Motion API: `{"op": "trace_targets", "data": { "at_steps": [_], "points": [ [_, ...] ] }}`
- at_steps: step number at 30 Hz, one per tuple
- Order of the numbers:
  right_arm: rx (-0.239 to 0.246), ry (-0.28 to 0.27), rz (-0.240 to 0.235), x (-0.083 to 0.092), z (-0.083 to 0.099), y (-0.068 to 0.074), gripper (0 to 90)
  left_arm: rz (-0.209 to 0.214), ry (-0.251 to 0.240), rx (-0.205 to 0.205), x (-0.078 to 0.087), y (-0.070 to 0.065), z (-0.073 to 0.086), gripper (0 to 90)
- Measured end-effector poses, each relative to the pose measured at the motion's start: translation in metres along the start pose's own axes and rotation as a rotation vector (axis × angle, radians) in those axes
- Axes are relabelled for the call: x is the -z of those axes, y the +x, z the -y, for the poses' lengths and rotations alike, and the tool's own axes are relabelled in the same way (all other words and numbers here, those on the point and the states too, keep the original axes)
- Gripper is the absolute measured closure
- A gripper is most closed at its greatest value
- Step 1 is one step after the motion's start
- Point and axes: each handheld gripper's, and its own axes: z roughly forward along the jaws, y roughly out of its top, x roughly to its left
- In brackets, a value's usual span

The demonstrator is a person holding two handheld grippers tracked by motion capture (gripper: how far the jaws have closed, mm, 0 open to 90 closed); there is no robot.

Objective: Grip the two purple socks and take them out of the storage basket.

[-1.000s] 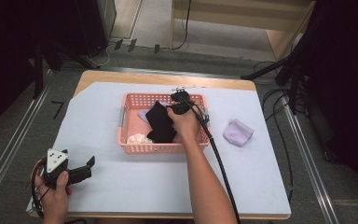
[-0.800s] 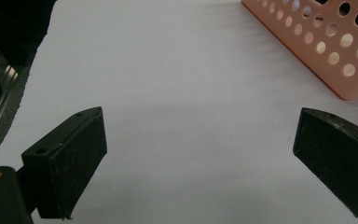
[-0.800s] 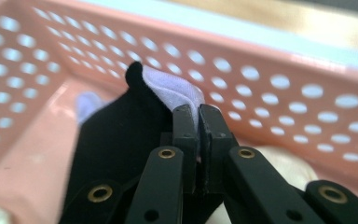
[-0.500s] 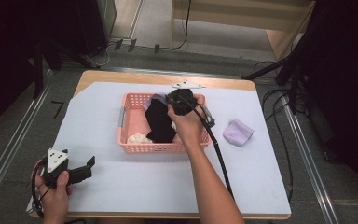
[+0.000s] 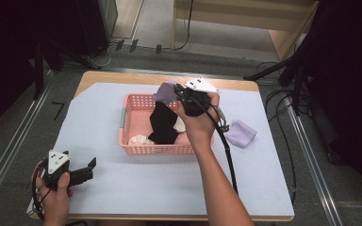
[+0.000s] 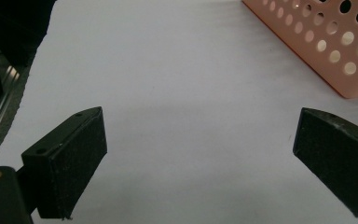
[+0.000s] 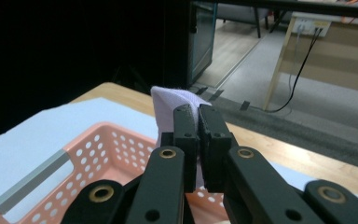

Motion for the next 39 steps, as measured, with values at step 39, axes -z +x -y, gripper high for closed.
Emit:
{"op": "trace_targets", "data": {
  "at_steps": [39],
  "points": [
    [-0.03,-0.261,0.191,0.086,-0.01,-0.061,87.1,-0.007,-0.001,-0.009,0.0,-0.001,0.0,3.4]
  ]
}}
